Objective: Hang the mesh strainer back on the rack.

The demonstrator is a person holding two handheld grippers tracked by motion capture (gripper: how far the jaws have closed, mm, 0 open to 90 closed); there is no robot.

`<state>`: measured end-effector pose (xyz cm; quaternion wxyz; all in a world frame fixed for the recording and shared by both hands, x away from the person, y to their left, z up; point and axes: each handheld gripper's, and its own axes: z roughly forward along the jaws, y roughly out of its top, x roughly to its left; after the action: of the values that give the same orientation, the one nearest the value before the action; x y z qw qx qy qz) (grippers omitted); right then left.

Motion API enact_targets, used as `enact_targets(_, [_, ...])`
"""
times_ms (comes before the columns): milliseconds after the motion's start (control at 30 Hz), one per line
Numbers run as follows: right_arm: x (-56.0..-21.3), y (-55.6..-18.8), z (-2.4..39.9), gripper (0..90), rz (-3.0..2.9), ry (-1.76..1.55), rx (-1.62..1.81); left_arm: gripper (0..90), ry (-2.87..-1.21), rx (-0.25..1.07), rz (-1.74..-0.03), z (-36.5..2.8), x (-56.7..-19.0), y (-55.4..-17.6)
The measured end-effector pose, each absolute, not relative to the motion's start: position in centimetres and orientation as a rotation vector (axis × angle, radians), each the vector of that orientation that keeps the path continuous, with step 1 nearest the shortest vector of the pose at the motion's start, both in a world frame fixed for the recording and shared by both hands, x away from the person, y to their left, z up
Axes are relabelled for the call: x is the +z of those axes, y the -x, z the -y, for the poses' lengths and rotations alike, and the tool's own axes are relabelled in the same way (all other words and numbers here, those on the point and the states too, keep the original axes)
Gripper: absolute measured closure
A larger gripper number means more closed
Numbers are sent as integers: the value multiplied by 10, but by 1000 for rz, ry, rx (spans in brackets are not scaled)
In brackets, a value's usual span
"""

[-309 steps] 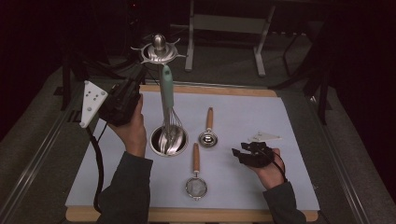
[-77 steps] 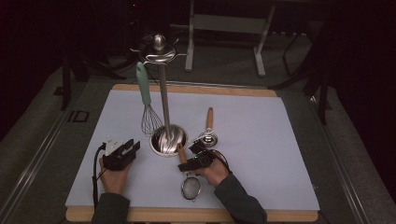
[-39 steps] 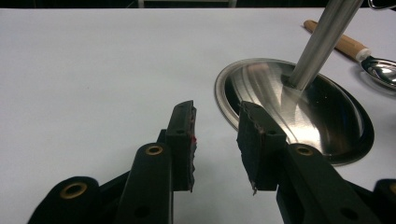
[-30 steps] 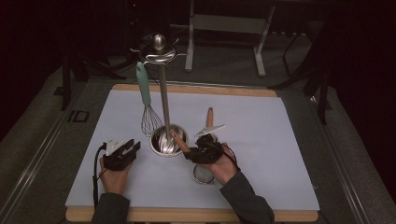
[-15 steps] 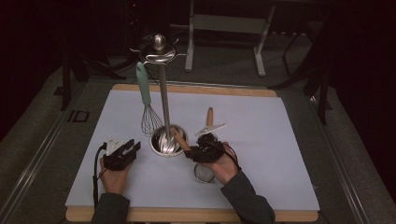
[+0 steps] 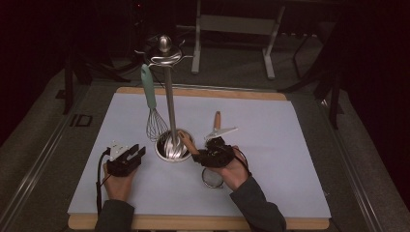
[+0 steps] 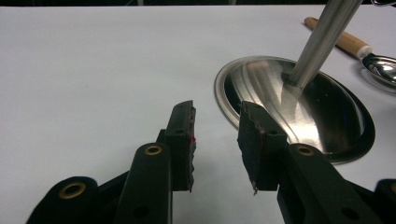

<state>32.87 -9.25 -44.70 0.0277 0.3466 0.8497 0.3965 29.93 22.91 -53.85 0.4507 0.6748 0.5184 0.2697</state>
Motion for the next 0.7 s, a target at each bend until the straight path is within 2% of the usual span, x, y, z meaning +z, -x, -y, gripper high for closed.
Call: enact_targets(700, [-426,-322,99,710,-2541,-998,1340,662,-1669,668,-1280,-229,-538,-299])
